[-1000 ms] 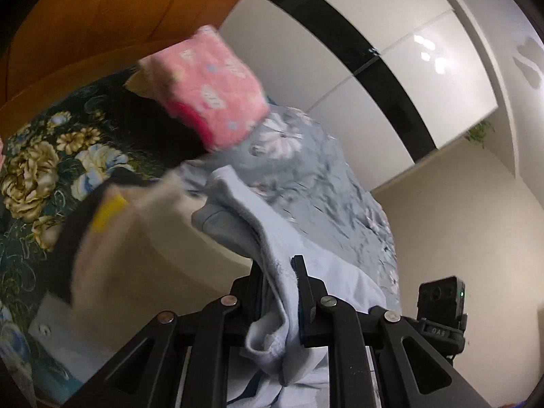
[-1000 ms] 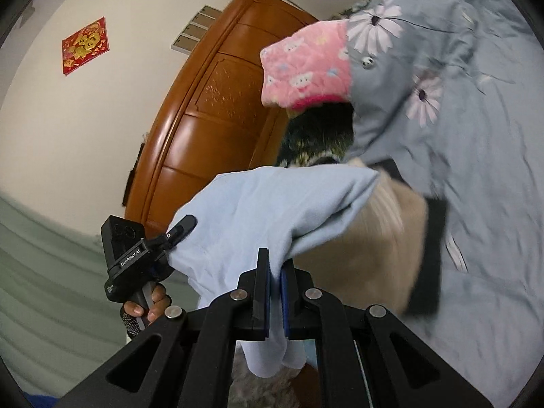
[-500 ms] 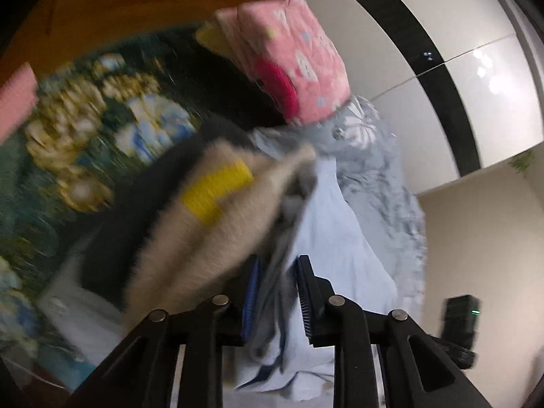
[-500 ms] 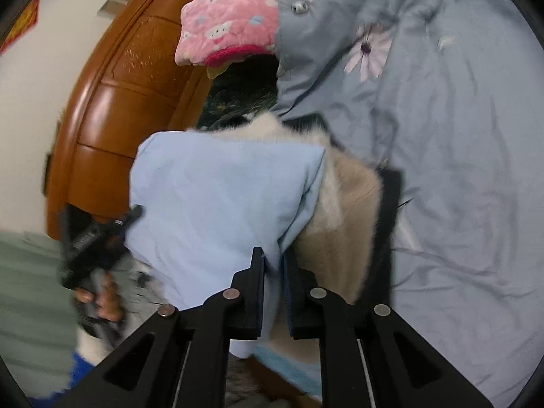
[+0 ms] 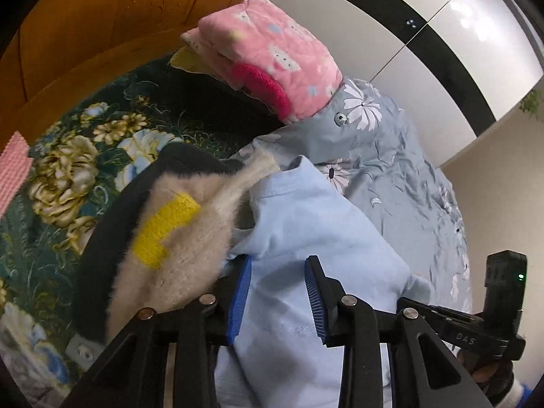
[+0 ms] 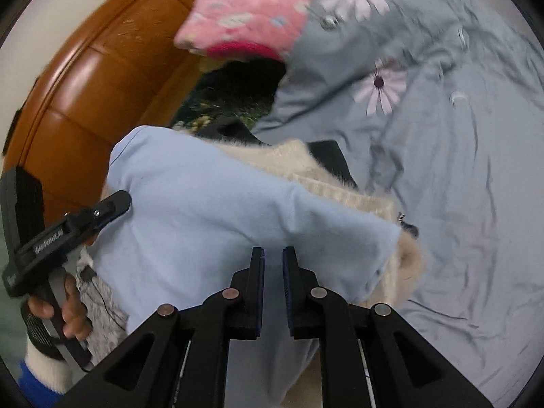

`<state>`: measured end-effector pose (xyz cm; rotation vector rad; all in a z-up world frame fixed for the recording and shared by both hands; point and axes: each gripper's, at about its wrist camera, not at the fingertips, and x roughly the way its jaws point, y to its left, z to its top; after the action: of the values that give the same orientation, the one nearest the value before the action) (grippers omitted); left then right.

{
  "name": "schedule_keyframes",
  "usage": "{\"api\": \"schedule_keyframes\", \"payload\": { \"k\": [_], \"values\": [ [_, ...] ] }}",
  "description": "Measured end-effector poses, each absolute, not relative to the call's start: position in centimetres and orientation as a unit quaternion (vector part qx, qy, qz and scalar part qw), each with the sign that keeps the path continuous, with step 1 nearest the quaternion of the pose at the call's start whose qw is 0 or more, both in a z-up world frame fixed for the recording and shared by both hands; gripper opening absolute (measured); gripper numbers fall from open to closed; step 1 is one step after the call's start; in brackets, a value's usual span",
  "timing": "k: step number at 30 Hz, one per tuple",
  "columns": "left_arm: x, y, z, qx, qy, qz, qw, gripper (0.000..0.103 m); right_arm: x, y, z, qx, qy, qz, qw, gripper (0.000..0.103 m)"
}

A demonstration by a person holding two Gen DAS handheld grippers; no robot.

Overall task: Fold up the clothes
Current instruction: 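Carry the folded shirt with both tools onto the clothes stack on the beige blanket, then open both tools and release the shirt onto the stack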

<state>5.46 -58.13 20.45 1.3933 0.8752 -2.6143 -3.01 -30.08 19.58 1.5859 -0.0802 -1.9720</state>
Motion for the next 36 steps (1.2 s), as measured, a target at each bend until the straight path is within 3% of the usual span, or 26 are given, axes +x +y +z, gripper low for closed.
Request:
{"api": "schedule_keyframes", "payload": {
  "k": [9, 20, 36],
  "values": [
    [1.1, -59.6, 18.4, 0.419, 0.212, -0.883, 0.016, 0.034, -7.2, -33.7, 18.8, 0.565, -0.012, -0.773, 0.288, 0.01],
    [1.1, -57.3, 16.7, 0.349, 0.158, -0.923, 0.042, 0.034, -5.6, -32.6, 17.0, 0.498, -0.017, -0.824, 0.27, 0.011],
    [4.3, -57.6, 20.0, 0.362, 0.245, -0.898, 0.045, 0.036, -3.8, -31.9, 19.4, 0.505, -0.004, -0.82, 0.271, 0.011]
  ]
}}
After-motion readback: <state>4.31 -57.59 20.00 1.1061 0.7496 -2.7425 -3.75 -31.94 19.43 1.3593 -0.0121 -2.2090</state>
